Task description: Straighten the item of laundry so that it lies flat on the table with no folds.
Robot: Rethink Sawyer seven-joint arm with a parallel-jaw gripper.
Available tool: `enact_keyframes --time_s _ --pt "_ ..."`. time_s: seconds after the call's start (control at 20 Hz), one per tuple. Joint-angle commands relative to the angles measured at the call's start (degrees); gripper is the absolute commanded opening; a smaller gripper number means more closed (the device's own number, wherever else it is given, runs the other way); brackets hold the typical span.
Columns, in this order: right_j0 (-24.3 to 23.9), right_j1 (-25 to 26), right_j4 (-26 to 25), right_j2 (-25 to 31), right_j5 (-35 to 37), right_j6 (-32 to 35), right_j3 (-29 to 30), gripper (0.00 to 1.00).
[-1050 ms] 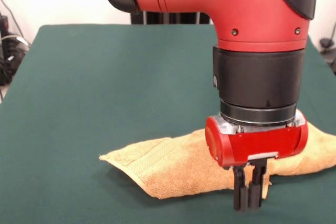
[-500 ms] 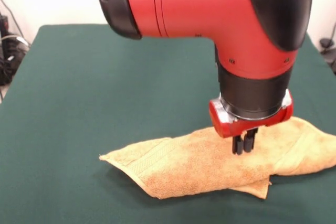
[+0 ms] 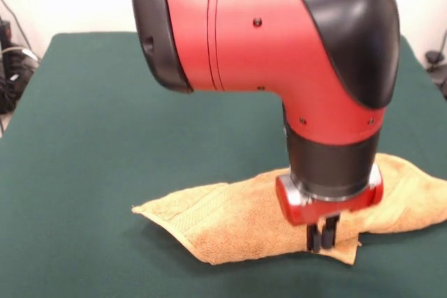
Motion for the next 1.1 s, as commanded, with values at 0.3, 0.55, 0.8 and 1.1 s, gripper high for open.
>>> enact_keyframes --time_s 0.3,0.55,0.8,1.1 --pt "0.97 1.38 2.98 7.12 -8.55 6.52 4.86 0.0" --pt "1.15 1.61 3.99 6.86 -6.55 5.83 4.57 1.0" --pt "1.45 1.61 4.61 6.61 -5.81 5.96 4.37 1.0" --pt "1.88 1.14 4.89 6.47 -4.65 5.96 4.63 1.0"
